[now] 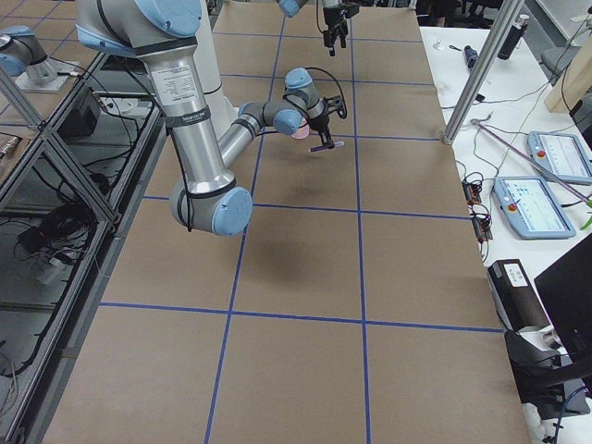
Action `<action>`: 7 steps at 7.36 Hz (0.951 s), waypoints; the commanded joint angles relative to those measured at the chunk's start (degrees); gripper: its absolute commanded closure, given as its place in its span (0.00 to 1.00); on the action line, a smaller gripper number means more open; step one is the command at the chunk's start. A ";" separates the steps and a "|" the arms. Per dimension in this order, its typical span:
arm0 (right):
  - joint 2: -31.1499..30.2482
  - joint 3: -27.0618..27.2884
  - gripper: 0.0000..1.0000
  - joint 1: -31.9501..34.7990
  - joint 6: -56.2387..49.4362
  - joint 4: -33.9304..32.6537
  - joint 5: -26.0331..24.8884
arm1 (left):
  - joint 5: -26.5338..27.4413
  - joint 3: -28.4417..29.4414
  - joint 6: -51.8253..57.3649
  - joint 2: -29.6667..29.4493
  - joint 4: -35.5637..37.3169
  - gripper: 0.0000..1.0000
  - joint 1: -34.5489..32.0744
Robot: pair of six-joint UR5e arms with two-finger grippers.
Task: Collect pens into pen holder
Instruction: 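Carry the purple pen with the right gripper and drop it into the cup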
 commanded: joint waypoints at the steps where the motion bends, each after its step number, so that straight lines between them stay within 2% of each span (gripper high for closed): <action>1: 3.13 4.36 1.00 -7.58 -1.90 3.03 -16.12 | -0.01 0.70 0.08 0.12 -0.10 0.00 0.09; 2: 2.44 3.76 1.00 -12.07 -7.48 11.06 -21.10 | -0.10 1.67 0.08 -0.14 -0.28 0.00 0.09; 3: 2.26 2.71 1.00 -14.99 -11.37 16.19 -22.36 | -0.10 1.94 0.08 -0.23 -0.45 0.00 0.09; 4: 3.13 -0.87 1.00 -16.32 -12.54 21.89 -23.07 | -0.45 1.94 -0.01 -0.32 -0.54 0.00 0.09; 6: 3.13 -9.21 1.00 -17.57 -18.40 37.96 -23.08 | -0.45 1.94 -0.01 -0.15 -0.54 0.00 0.18; 7: 3.23 -9.43 1.00 -18.26 -18.53 39.77 -23.08 | -0.45 1.94 -0.01 -0.14 -0.54 0.00 0.18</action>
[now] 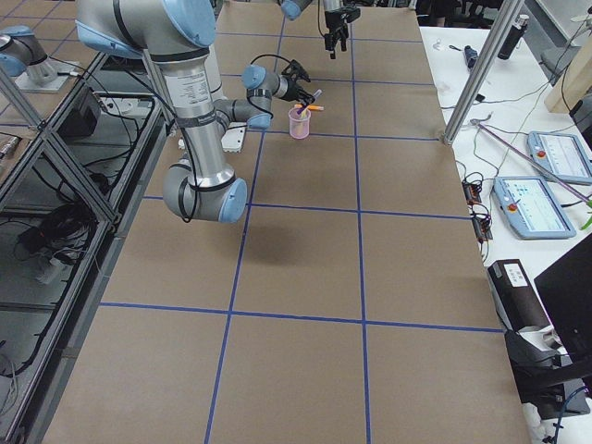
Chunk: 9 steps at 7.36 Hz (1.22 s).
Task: Collect pens into pen holder
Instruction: 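Carry the purple pen with the right gripper and drop it into the cup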
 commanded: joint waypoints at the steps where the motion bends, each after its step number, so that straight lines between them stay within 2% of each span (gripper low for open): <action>1: 0.31 -1.85 1.00 -1.32 -1.48 5.18 -0.16 | -0.01 0.01 0.00 0.15 -0.01 0.00 -0.06; 2: 0.05 -2.37 1.00 -1.59 -1.57 5.18 -0.16 | -0.01 0.01 0.00 0.15 -0.01 0.00 -0.06; 3: 0.13 -2.20 0.84 -1.94 -1.40 5.36 -0.25 | -0.01 0.01 0.00 0.15 -0.01 0.00 0.03; 4: 0.31 -2.20 0.30 -2.03 -1.05 5.97 -0.25 | -0.01 0.01 0.00 0.15 -0.10 0.00 -0.06; 5: 0.39 -1.76 0.01 -2.03 -0.87 6.15 -0.43 | -0.01 0.01 0.00 0.15 -0.10 0.00 -0.06; 8: 0.66 -1.32 0.01 -0.20 2.71 4.41 0.71 | 0.07 0.01 -0.44 0.24 -0.10 0.00 0.21; 9: 0.75 0.16 0.01 3.99 7.61 -2.22 7.15 | 0.33 0.10 -0.70 0.41 -0.10 0.00 1.51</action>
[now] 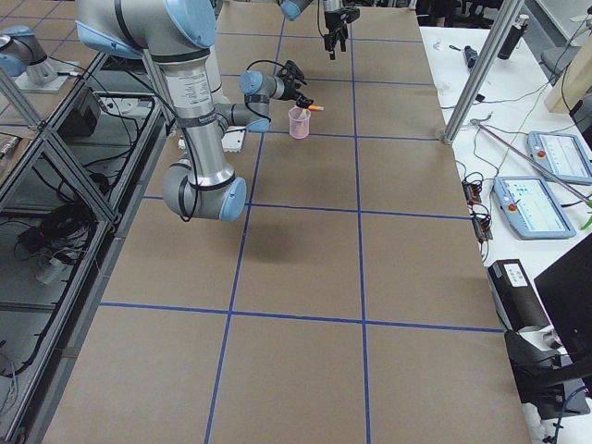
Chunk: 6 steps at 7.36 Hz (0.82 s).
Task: Collect pens into pen holder
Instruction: 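Withdraw the right gripper while the left gripper reaches to the orange pen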
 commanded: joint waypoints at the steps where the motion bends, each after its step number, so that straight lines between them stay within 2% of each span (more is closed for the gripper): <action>1: 0.08 3.98 0.01 10.11 9.31 -14.78 16.41 | 0.23 0.93 -1.02 0.15 0.00 0.00 2.01; 2: 0.08 5.05 0.01 14.95 11.80 -20.01 23.22 | 0.32 1.29 -7.12 0.06 -0.26 0.00 3.93; 3: 0.08 5.06 0.00 19.53 13.04 -24.76 29.73 | 3.97 1.38 -13.18 0.06 -1.22 0.00 7.78; 4: -0.01 5.15 0.00 25.06 13.05 -31.42 37.45 | 11.93 1.99 -22.29 0.15 -1.23 0.00 12.69; 5: -0.10 5.15 0.00 30.59 11.92 -36.79 44.06 | 14.36 4.60 -26.56 -0.54 -1.23 0.00 16.13; 6: -0.71 4.89 0.00 34.82 8.34 -39.46 48.56 | 14.47 5.85 -26.60 -0.38 -1.23 0.00 17.65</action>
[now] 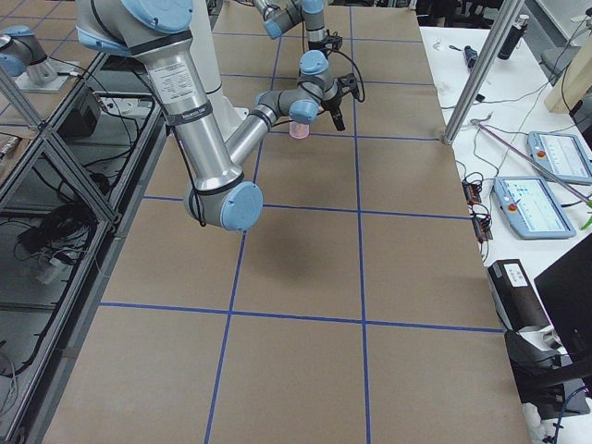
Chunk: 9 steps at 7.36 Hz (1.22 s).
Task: Collect pens into pen holder
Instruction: 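Withdraw the right gripper while the left gripper reaches to the orange pen, then close the left gripper on the orange pen and lift it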
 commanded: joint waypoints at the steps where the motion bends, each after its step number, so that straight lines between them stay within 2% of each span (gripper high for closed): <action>1: -1.49 -0.43 0.00 9.53 -9.29 -8.06 9.21 | 2.14 3.07 -2.94 -0.26 -0.04 0.00 3.84; 3: -2.98 -1.30 0.00 14.81 -16.53 -10.80 13.17 | 2.06 4.39 -2.95 -0.88 -0.04 0.03 5.60; 4: -4.12 -2.26 0.00 16.84 -20.91 -10.72 14.40 | 2.06 5.88 -2.94 -1.84 -0.04 0.09 5.60; 5: -5.44 -3.06 0.00 18.16 -25.65 -10.72 14.76 | 1.97 6.77 -2.77 -2.46 -0.13 0.22 5.60; 6: -6.49 -3.24 0.00 19.04 -28.22 -10.64 14.77 | 1.97 7.47 -2.86 -3.16 -0.13 0.31 5.69; 9: -7.03 -3.24 0.00 19.23 -28.51 -10.64 14.77 | 1.97 8.88 -2.42 -3.87 -0.31 0.46 5.69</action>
